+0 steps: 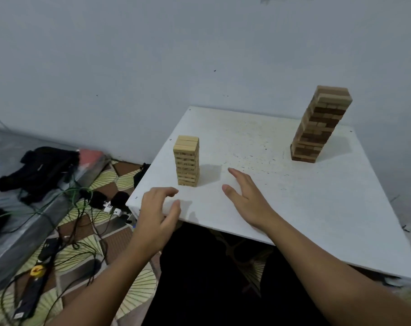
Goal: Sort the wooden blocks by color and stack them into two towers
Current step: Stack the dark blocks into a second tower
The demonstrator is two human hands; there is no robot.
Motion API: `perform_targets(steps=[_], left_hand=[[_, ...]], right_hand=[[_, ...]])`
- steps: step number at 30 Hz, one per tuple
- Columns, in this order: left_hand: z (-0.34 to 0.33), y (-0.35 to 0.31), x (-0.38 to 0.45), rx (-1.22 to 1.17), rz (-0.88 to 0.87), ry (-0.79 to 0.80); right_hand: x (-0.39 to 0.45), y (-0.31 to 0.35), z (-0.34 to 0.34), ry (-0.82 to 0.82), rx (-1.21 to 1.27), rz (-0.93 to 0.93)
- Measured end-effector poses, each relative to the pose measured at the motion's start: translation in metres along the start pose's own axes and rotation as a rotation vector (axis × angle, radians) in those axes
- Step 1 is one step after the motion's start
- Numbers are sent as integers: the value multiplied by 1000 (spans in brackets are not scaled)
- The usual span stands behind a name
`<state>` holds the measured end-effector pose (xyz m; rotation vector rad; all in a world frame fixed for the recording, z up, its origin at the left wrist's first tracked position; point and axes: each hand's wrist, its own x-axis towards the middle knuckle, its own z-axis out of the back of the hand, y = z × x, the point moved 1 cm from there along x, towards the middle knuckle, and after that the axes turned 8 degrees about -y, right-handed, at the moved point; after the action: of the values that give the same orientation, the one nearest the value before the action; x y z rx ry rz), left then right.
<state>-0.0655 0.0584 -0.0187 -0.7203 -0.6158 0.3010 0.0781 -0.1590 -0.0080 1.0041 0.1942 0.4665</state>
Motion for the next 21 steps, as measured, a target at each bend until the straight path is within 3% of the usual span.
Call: perform_targets(steps=[2, 8, 13, 21], left_hand=[[15, 15, 16, 27, 73, 2], [40, 42, 83, 136, 250, 379], [31, 47, 126, 191, 214, 515], [2, 54, 161, 259, 150, 661]], right_hand=[[11, 8, -10, 60, -54, 15], [56, 18, -28, 159, -266, 26], [81, 16, -34, 197, -243, -1], [97, 24, -46, 172, -404, 19]])
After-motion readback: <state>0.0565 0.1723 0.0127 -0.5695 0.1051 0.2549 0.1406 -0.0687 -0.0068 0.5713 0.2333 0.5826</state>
